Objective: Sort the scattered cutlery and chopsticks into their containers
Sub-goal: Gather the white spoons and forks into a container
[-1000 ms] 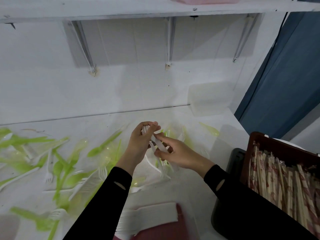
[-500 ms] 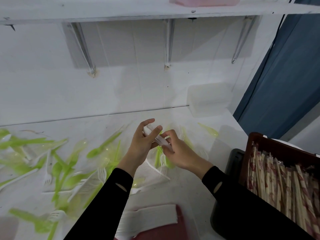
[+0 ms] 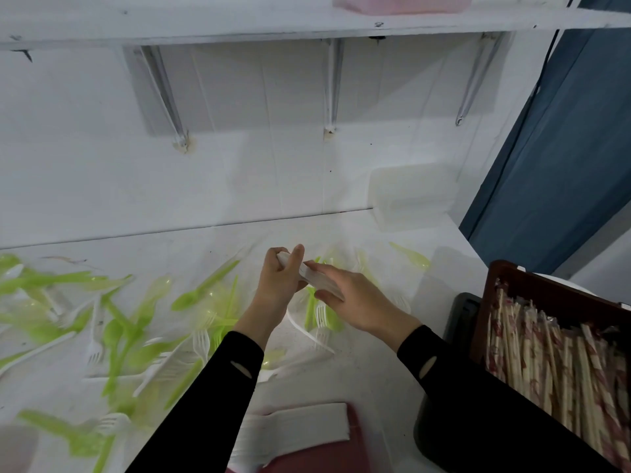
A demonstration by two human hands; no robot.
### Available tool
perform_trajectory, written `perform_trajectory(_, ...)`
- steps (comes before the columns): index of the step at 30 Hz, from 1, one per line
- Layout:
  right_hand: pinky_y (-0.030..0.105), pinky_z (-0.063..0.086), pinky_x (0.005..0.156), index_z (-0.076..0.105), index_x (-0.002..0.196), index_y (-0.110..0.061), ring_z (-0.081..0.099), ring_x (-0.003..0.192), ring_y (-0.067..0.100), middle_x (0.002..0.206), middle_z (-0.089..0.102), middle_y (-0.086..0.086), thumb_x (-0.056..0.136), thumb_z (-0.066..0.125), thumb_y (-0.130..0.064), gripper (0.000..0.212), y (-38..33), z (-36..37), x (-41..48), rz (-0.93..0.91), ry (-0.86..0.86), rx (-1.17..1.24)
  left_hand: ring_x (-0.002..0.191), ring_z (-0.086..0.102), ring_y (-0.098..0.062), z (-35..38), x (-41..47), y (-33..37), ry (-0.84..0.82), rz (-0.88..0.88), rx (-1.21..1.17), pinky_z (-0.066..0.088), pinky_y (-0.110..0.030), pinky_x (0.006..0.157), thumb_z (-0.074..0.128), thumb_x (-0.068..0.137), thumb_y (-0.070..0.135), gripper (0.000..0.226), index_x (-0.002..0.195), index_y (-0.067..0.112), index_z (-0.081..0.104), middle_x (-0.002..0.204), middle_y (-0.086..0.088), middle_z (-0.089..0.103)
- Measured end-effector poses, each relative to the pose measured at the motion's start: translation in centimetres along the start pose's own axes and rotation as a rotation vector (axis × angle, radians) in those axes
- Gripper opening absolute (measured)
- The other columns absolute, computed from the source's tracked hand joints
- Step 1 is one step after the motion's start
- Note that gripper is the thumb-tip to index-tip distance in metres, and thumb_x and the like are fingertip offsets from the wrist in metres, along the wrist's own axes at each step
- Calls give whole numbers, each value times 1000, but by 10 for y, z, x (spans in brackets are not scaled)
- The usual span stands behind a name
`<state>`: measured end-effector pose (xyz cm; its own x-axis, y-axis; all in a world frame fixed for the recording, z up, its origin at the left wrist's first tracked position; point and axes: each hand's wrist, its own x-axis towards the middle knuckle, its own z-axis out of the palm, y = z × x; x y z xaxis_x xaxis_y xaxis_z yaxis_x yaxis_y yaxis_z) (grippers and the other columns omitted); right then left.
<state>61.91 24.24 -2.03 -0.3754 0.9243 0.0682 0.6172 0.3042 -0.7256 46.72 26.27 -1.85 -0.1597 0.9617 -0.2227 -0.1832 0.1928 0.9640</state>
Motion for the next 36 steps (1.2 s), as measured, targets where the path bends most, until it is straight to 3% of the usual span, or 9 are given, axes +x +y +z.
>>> perform_trajectory(4, 37, 50, 93, 50, 141, -29, 62, 112, 19, 125, 65, 1, 95, 63, -16, 50, 3, 2, 4, 5, 74, 5, 90, 69, -19, 4, -1, 2, -23, -23, -47, 57, -29, 74, 59, 97, 28, 32, 115, 7, 42, 105, -13, 60)
perform_trajectory(10, 19, 48, 78, 54, 127, -16, 67, 96, 14, 106, 73, -4, 92, 66, -16, 37, 5, -4, 6, 103, 152, 96, 93, 72, -25, 1, -8, 3, -187, 70, -105, 58, -34, 82, 65, 93, 12, 41, 126, 23, 42, 94, -6, 65)
perform_trajectory(14, 31, 53, 86, 59, 121, -17, 68, 97, 14, 109, 73, -6, 91, 68, -20, 31, 6, -2, 5, 141, 150, 68, 88, 71, -25, 3, -8, 3, -99, 80, -19, 59, -31, 75, 65, 93, 15, 20, 107, 14, 50, 93, -8, 60)
perform_trajectory(18, 37, 51, 86, 67, 115, -16, 64, 99, 21, 109, 68, 1, 90, 67, -20, 25, 9, -2, 5, 179, 156, -124, 89, 71, -23, 7, -9, 2, -115, 56, 78, 60, -33, 76, 66, 93, 17, 20, 98, 10, 48, 98, -12, 59)
perform_trajectory(24, 11, 43, 74, 72, 106, -16, 66, 92, 9, 100, 72, -4, 85, 74, -17, 21, -10, -31, 2, 185, 195, 69, 100, 71, -22, -19, -28, 33, -244, 15, 101, 58, -38, 87, 45, 98, 52, 44, 131, 23, 47, 119, -5, 64)
perform_trajectory(27, 11, 46, 73, 74, 102, -23, 64, 81, -1, 93, 72, -14, 83, 76, -18, 20, -43, -47, -10, 96, 66, 243, 103, 70, -22, -60, -47, 46, -226, -15, 118, 56, -38, 89, 33, 99, 57, 48, 126, 23, 53, 119, -1, 68)
perform_trajectory(30, 9, 43, 66, 72, 104, -23, 57, 68, -6, 83, 69, -19, 84, 77, -17, 22, -76, -53, -30, 50, -268, 287, 102, 68, -16, -96, -74, 32, -203, -16, 284, 54, -33, 90, 51, 100, 38, 25, 114, 20, 63, 115, 2, 70)
perform_trajectory(32, 7, 42, 65, 69, 106, -18, 57, 66, -9, 80, 67, -20, 84, 77, -16, 23, -95, -44, -43, -14, -529, 176, 104, 67, -16, -114, -91, 11, -226, -9, 316, 53, -31, 89, 64, 94, 23, 20, 112, 15, 65, 112, 0, 70)
perform_trajectory(36, 6, 39, 69, 70, 111, -17, 56, 73, -6, 91, 66, -14, 86, 75, -22, 26, -107, -1, -73, -210, -813, -132, 109, 67, -22, -134, -124, -11, -239, -51, 254, 54, -28, 87, 54, 99, 18, 24, 111, 4, 68, 115, -4, 71)
